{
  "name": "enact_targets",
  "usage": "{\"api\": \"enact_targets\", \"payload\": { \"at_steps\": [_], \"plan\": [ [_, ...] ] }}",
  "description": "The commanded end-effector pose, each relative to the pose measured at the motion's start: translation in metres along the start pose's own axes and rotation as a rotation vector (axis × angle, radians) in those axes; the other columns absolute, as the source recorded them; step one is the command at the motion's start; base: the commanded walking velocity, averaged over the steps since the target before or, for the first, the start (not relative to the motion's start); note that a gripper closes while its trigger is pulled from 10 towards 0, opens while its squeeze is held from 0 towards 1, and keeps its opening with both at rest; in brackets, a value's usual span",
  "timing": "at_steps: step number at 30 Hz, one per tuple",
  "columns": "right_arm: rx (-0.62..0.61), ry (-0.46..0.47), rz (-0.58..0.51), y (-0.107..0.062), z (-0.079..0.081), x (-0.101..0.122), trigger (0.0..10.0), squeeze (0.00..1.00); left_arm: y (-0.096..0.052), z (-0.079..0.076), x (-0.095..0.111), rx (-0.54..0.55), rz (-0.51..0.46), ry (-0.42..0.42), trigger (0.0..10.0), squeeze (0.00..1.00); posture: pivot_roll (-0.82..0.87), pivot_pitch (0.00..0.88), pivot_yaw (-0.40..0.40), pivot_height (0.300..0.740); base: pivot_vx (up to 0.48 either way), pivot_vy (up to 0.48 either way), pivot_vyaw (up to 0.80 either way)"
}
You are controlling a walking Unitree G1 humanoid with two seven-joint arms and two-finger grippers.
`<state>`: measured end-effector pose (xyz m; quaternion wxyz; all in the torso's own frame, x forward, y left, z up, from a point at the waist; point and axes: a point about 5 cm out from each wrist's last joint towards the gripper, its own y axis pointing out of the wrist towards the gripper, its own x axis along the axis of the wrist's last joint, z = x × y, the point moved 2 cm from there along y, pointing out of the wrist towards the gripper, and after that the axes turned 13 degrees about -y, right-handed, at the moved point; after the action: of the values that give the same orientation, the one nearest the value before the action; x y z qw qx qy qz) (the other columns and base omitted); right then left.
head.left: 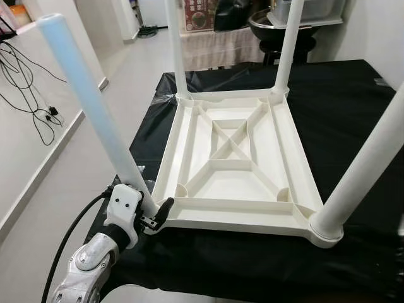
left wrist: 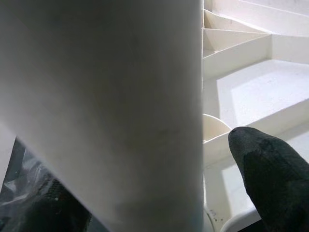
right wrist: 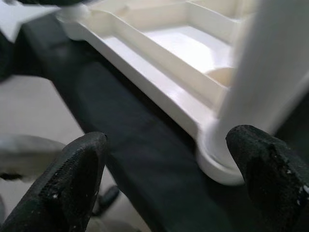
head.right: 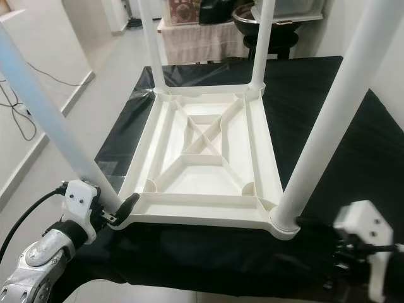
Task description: Building children table
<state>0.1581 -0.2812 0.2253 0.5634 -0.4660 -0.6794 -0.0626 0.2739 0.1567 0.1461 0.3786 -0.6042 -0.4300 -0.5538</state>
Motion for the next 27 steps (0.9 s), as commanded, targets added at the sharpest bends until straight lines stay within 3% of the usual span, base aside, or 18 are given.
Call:
{"api": "enact_targets", "payload": {
  "at_steps": [1, 3, 5, 9, 10, 12, 17, 27],
  "plan": [
    [-0.012, -0.009, 0.016, -0.007, -0.002, 0.002, 10.0, 0.00, -0.002, 0.005, -0.004, 0.026, 0.018, 0.002, 10.0, 0.00, -0.13, 0.143, 0.087, 0.740, 0.000, 0.000, 0.00],
    [-0.036, -0.029, 0.020, -0.011, -0.006, 0.004, 10.0, 0.00, -0.001, 0.006, -0.004, 0.027, 0.018, 0.002, 10.0, 0.00, -0.14, 0.142, 0.090, 0.740, 0.000, 0.000, 0.00],
    [-0.193, -0.091, -0.024, -0.013, -0.029, 0.017, 10.0, 0.00, -0.001, 0.006, -0.004, 0.030, 0.016, 0.003, 10.0, 0.00, -0.14, 0.140, 0.093, 0.740, 0.000, 0.000, 0.00],
    [-0.230, -0.105, -0.045, -0.012, -0.034, 0.022, 10.0, 0.00, 0.000, 0.007, -0.004, 0.030, 0.016, 0.003, 10.0, 0.00, -0.14, 0.141, 0.094, 0.740, 0.000, 0.000, 0.00],
    [-0.270, -0.101, -0.122, -0.011, -0.040, 0.035, 10.0, 0.00, 0.000, 0.007, -0.004, 0.030, 0.016, 0.003, 10.0, 0.00, -0.14, 0.139, 0.097, 0.740, 0.000, 0.000, 0.00],
    [-0.282, -0.083, -0.263, -0.008, -0.041, 0.057, 10.0, 0.00, 0.000, 0.007, -0.004, 0.030, 0.015, 0.004, 10.0, 0.00, -0.14, 0.139, 0.098, 0.740, 0.000, 0.000, 0.00],
    [-0.256, -0.055, -0.412, -0.001, -0.036, 0.080, 10.0, 0.00, 0.001, 0.007, -0.004, 0.028, 0.013, 0.002, 10.0, 0.00, -0.14, 0.136, 0.098, 0.740, 0.000, 0.000, 0.00],
    [-0.359, 0.028, -0.497, 0.004, -0.056, 0.090, 10.0, 0.00, 0.002, 0.005, -0.005, 0.024, 0.007, -0.002, 10.0, 0.00, -0.14, 0.124, 0.091, 0.740, 0.000, 0.000, 0.00]
  ]
}}
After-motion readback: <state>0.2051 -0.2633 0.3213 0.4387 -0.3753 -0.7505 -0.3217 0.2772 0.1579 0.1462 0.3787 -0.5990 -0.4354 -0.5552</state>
